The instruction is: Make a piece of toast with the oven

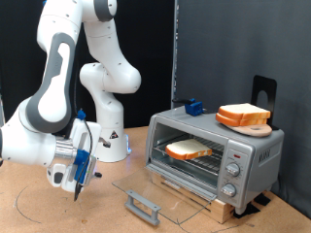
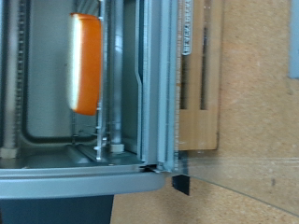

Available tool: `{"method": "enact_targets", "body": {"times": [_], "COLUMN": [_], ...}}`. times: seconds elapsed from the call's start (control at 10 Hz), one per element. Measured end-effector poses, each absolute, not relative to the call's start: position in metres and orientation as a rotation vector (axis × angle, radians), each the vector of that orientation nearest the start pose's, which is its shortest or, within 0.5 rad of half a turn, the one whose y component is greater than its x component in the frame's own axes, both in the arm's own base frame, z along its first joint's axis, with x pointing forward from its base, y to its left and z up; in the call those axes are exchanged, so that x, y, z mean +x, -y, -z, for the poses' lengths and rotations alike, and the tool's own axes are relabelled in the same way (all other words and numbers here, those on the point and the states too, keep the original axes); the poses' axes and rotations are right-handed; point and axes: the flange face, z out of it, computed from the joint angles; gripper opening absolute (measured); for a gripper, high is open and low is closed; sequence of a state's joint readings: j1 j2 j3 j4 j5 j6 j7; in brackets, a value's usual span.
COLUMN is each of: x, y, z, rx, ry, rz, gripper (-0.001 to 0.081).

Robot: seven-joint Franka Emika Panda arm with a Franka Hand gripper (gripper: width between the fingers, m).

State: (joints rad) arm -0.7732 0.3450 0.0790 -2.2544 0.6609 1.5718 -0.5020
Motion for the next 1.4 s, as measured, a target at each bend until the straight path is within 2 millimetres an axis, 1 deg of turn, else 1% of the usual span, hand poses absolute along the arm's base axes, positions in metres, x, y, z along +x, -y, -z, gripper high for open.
{"method": "enact_targets", "body": {"times": [0.2, 0.4, 0.6, 0.7, 0.8, 1.1, 1.4], "x": [0.368, 0.364, 0.363, 0.363, 0.363, 0.362, 0.363], "y": [0.223, 0.221, 0.211, 0.204, 0.196, 0.172, 0.149], "z": [-0.184, -0.161, -0.142, -0.136, -0.131, -0.127, -0.132], "rx": [-1.972, -1.989, -1.981, -1.974, -1.967, -1.953, -1.906], "ry": [-0.606, -0.619, -0.598, -0.573, -0.548, -0.479, -0.436], "rz": [-0.510, -0.538, -0.581, -0.593, -0.604, -0.628, -0.643], "gripper": [0.0809, 0.0809, 0.0809, 0.0809, 0.0809, 0.0809, 0.0809]}}
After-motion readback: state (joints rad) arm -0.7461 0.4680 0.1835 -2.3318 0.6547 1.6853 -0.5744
